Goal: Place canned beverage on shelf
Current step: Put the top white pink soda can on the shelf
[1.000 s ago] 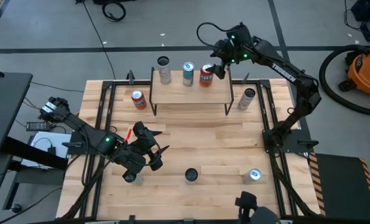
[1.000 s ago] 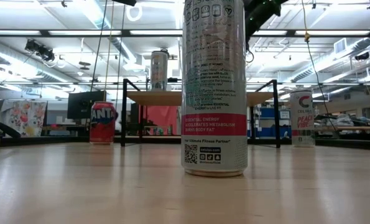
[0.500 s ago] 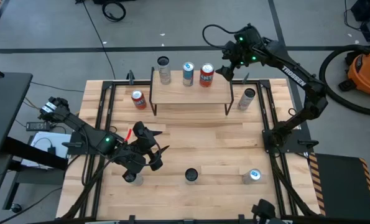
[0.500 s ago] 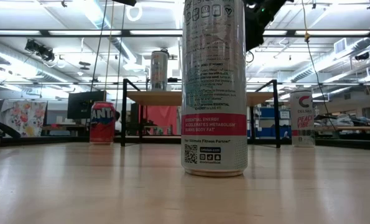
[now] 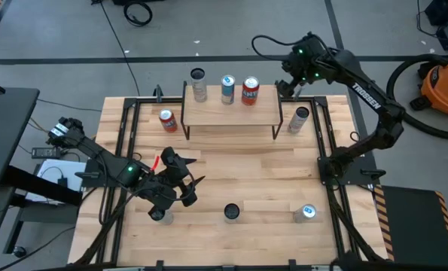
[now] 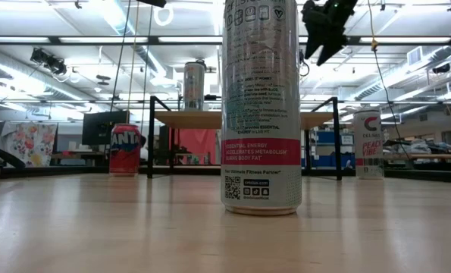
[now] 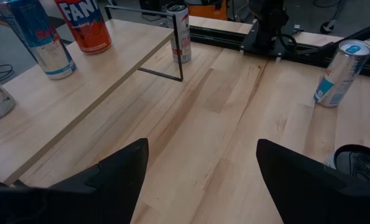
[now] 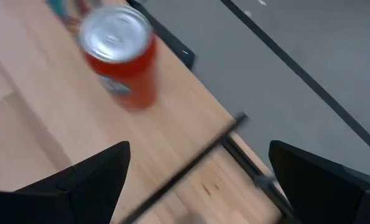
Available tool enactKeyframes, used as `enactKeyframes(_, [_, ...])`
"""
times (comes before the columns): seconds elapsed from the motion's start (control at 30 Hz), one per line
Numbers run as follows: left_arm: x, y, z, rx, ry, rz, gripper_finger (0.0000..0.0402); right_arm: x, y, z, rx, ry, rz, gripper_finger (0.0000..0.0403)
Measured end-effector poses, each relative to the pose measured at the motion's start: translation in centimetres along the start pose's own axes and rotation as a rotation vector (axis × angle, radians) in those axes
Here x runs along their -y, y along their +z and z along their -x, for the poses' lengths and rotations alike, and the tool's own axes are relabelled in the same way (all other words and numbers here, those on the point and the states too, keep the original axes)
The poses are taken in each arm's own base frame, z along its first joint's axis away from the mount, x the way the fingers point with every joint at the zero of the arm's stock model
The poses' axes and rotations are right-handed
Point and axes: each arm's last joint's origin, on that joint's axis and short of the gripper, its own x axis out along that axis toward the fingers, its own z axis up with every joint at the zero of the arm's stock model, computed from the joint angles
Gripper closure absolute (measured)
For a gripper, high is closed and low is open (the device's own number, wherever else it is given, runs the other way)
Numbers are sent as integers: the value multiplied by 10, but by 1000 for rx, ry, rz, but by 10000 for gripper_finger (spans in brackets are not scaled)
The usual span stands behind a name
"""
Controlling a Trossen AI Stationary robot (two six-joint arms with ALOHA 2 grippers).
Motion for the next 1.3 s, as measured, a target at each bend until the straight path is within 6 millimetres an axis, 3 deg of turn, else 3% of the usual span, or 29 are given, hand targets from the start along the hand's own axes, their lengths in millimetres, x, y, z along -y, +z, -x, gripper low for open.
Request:
enactKeyframes(0.33, [0, 0, 0, 0, 0, -14, 91, 8, -24, 18, -146, -131, -157, 9])
enactKeyframes(0.6, [0, 0, 0, 1, -1, -6, 91, 11, -34, 14, -243, -115, -177, 9])
enactKeyframes(0.8, [0, 0, 0, 2, -2, 1, 91, 9, -58, 0, -326, -131, -214, 9])
enactKeyframes(1.3, [0, 0, 0, 2, -3, -16, 91, 4, -97, -21, -171, -150, -320, 9])
